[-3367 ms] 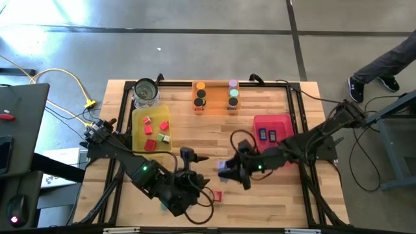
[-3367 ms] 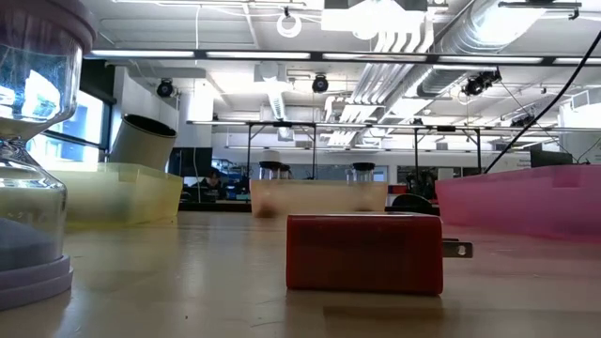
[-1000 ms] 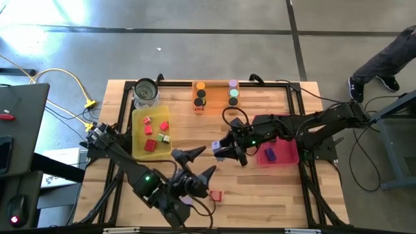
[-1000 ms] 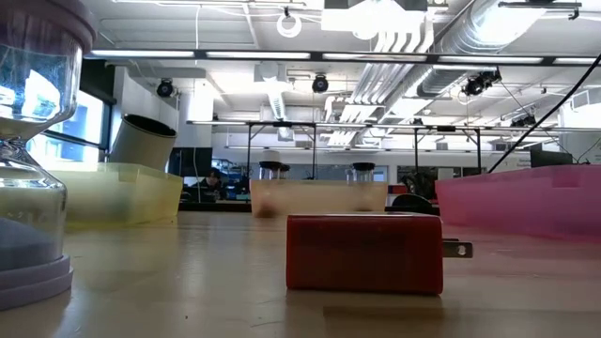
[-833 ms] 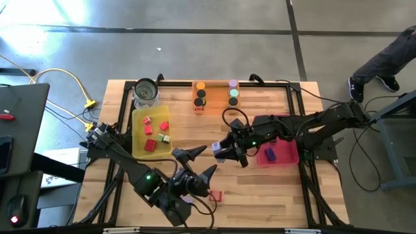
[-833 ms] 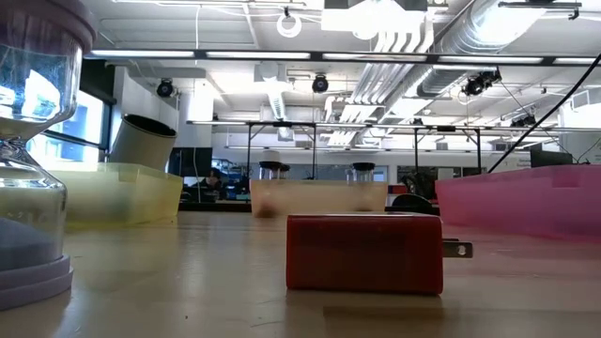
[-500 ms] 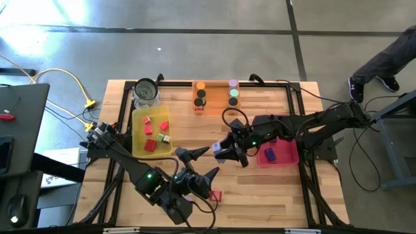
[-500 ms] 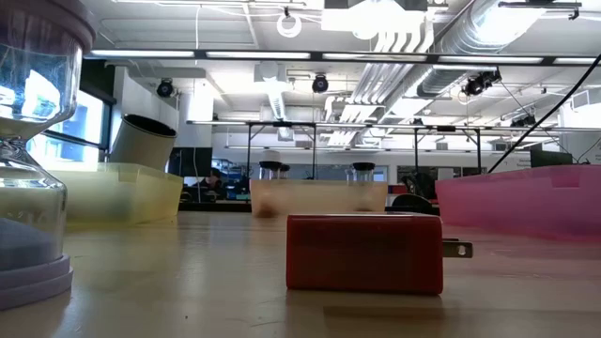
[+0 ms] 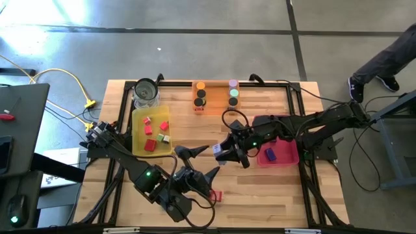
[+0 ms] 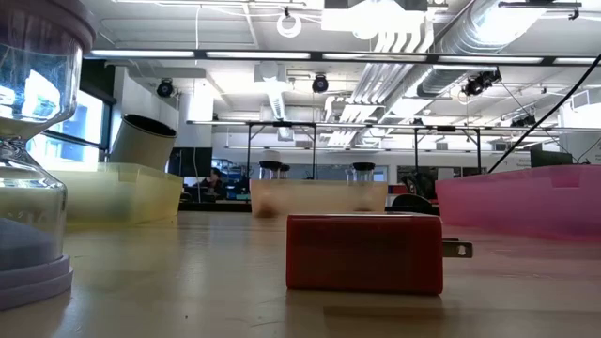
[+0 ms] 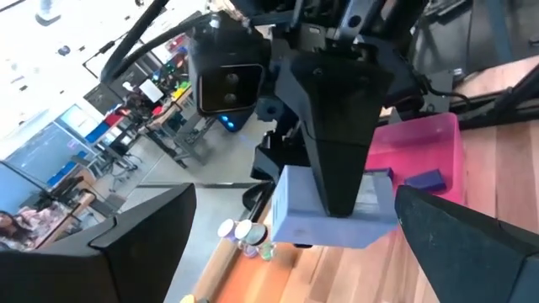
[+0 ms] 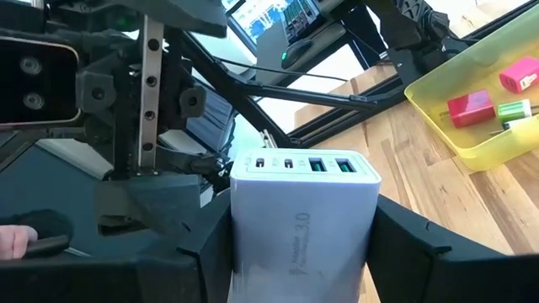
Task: Pick & Place Office items
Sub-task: Put the blue charger in the yellow bin
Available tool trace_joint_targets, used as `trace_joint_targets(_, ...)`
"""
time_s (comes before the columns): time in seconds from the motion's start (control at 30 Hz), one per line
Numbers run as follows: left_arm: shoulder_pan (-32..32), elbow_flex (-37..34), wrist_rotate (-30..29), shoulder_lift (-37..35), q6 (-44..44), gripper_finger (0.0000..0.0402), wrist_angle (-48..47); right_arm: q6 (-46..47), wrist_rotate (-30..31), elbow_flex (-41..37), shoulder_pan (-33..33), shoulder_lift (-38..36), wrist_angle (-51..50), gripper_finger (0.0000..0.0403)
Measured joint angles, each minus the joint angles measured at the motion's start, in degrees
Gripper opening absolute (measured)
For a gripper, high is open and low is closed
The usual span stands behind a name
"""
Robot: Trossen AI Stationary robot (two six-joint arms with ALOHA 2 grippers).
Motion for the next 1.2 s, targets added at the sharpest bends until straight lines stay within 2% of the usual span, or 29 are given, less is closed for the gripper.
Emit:
trace_joint_targets(1.03,0.17,0.0,3.01,0.0,3.73,0.0398,-1.45,-0.51,-0.37,-0.04,0.04,-0.02,-0.83,0.0198)
trace_joint_targets(1.2,0.17,0.0,2.08,0.0,7.63,0.0398,-1.09,-0.75,-0.27,-0.04,0.02,-0.02,-0.82,0.0198)
